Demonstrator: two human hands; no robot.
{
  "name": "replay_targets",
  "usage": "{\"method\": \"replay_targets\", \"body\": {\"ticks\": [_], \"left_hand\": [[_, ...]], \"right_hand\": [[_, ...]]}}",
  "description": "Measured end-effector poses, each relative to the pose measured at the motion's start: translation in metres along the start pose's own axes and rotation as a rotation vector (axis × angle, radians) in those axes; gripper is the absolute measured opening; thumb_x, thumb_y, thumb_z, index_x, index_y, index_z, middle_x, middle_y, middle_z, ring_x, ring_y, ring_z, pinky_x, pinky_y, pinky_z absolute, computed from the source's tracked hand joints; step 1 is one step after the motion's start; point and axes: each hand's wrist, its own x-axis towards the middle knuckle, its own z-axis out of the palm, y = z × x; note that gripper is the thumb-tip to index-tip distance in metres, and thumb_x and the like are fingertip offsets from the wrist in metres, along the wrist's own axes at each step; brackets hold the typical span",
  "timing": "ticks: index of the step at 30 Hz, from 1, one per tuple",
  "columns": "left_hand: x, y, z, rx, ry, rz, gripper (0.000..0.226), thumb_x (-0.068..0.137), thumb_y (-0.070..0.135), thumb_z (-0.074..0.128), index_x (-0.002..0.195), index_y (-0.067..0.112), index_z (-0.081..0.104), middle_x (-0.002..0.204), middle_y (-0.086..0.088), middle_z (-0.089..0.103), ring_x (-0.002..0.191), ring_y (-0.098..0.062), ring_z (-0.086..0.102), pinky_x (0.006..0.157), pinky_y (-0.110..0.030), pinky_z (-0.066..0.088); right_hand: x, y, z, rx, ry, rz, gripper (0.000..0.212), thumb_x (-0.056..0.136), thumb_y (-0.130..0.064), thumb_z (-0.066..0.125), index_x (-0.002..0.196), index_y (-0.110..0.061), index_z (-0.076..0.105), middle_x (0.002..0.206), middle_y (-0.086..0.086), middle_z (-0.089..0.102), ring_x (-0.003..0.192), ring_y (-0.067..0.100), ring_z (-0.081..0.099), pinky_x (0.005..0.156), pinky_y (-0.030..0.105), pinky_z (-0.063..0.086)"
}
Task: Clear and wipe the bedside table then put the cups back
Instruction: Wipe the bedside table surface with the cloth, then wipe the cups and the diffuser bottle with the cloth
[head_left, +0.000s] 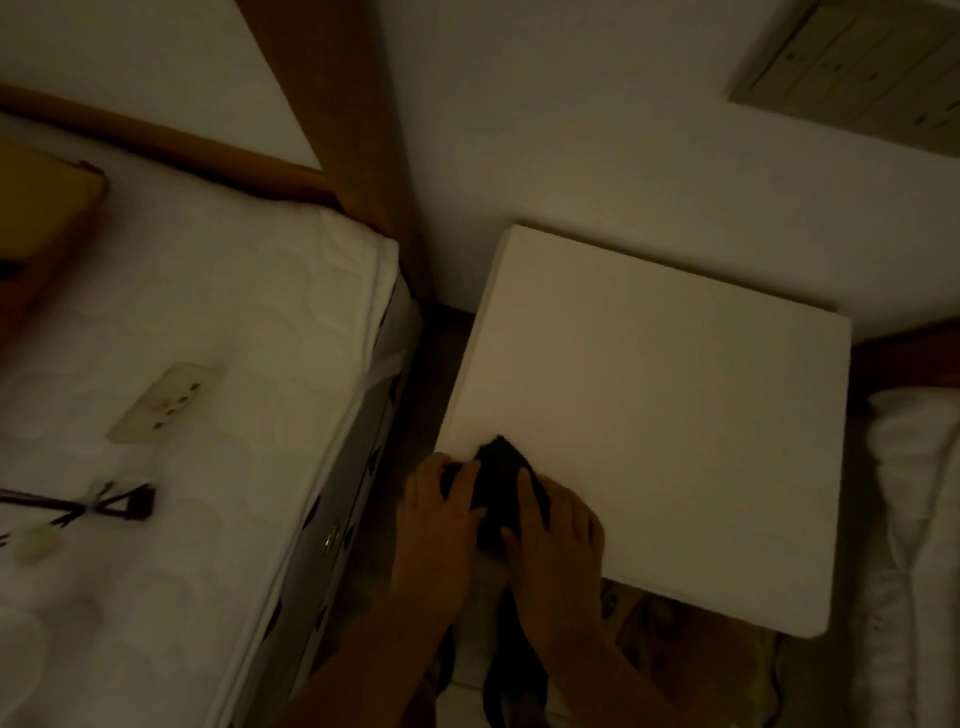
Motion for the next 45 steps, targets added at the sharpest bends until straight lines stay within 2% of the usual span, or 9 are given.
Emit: {"method": "replay_targets", "body": {"ticks": [6, 9, 13, 18, 24, 29, 33, 38, 45], "left_hand": [[-0.025, -0.003, -0.008, -0.365, 0.029, -0.351, 0.033, 0.091, 0.007, 0.058, 0.122, 0.012, 0.048, 0.113, -0.007, 0.055, 0.101, -0.017, 0.052, 0.086, -0.031, 0.046], [-0.047, -0.025, -0.015, -0.369, -0.135, -0.414, 0.036, 0.097, 0.017, 0.053, 0.128, -0.002, 0.051, 0.128, -0.018, 0.053, 0.118, -0.027, 0.051, 0.103, -0.038, 0.039], [-0.084, -0.059, -0.055, -0.384, -0.280, -0.395, 0.046, 0.095, 0.026, 0.057, 0.136, 0.008, 0.047, 0.135, -0.012, 0.052, 0.123, -0.028, 0.050, 0.107, -0.044, 0.039], [-0.126, -0.100, -0.124, -0.411, -0.299, -0.348, 0.013, 0.085, 0.032, 0.067, 0.095, 0.027, 0.061, 0.088, 0.009, 0.060, 0.082, -0.012, 0.061, 0.076, -0.032, 0.053], [-0.188, -0.151, -0.160, -1.159, -0.006, -0.629, 0.011, 0.088, 0.020, 0.068, 0.099, 0.020, 0.068, 0.095, -0.011, 0.073, 0.083, -0.021, 0.071, 0.069, -0.030, 0.058], [-0.232, -0.175, -0.148, -1.599, -0.007, -0.841, 0.027, 0.087, 0.016, 0.065, 0.110, 0.003, 0.066, 0.111, -0.026, 0.067, 0.099, -0.034, 0.066, 0.089, -0.046, 0.052], [-0.267, -0.178, -0.126, -1.869, -0.066, -1.012, 0.027, 0.098, 0.020, 0.048, 0.116, 0.004, 0.062, 0.113, -0.012, 0.064, 0.105, -0.025, 0.062, 0.075, -0.038, 0.059], [-0.305, -0.218, -0.127, -1.753, -0.121, -1.051, 0.020, 0.095, 0.020, 0.052, 0.103, 0.011, 0.067, 0.102, -0.007, 0.072, 0.111, -0.029, 0.061, 0.098, -0.045, 0.051], [-0.318, -0.292, -0.166, -0.928, -0.059, -0.799, 0.011, 0.096, 0.029, 0.052, 0.095, 0.023, 0.062, 0.077, 0.005, 0.067, 0.057, 0.001, 0.063, 0.059, -0.018, 0.052]], "right_hand": [[-0.010, -0.025, 0.006, 0.204, -0.150, 0.069, 0.032, 0.089, -0.019, 0.064, 0.119, -0.010, 0.056, 0.103, 0.005, 0.058, 0.089, 0.019, 0.055, 0.074, 0.032, 0.046], [-0.017, -0.033, 0.012, 0.416, -0.288, 0.120, 0.013, 0.094, -0.022, 0.057, 0.105, -0.018, 0.051, 0.097, -0.003, 0.055, 0.084, 0.012, 0.053, 0.073, 0.031, 0.048], [-0.022, -0.052, 0.014, 0.515, -0.660, 0.097, 0.028, 0.090, -0.031, 0.066, 0.111, -0.013, 0.061, 0.101, -0.002, 0.058, 0.095, 0.015, 0.057, 0.081, 0.027, 0.047], [-0.051, -0.102, -0.009, 0.648, -0.914, -0.120, 0.038, 0.084, -0.032, 0.073, 0.109, -0.045, 0.047, 0.113, -0.016, 0.055, 0.099, -0.003, 0.054, 0.089, 0.023, 0.049], [-0.086, -0.179, -0.036, 0.582, -0.871, -0.448, 0.049, 0.082, -0.031, 0.075, 0.126, -0.018, 0.060, 0.146, -0.008, 0.039, 0.128, 0.007, 0.044, 0.110, 0.032, 0.038], [-0.099, -0.231, -0.040, 0.610, -0.769, -0.706, 0.020, 0.078, -0.041, 0.074, 0.087, -0.023, 0.072, 0.156, -0.027, 0.018, 0.147, 0.000, 0.005, 0.116, 0.025, 0.013], [-0.117, -0.263, -0.018, 0.792, -1.056, -0.448, 0.045, 0.071, -0.056, 0.075, 0.107, -0.029, 0.072, 0.135, -0.020, 0.057, 0.132, 0.003, 0.046, 0.108, 0.031, 0.039], [-0.135, -0.293, 0.024, 0.840, -1.116, -0.007, 0.069, 0.053, -0.056, 0.084, 0.108, -0.016, 0.073, 0.107, 0.007, 0.074, 0.102, 0.023, 0.069, 0.089, 0.040, 0.054], [-0.145, -0.332, 0.062, 1.072, -1.030, 0.219, 0.029, 0.075, -0.026, 0.068, 0.095, -0.004, 0.069, 0.086, 0.006, 0.077, 0.079, 0.016, 0.074, 0.058, 0.021, 0.056]]}}
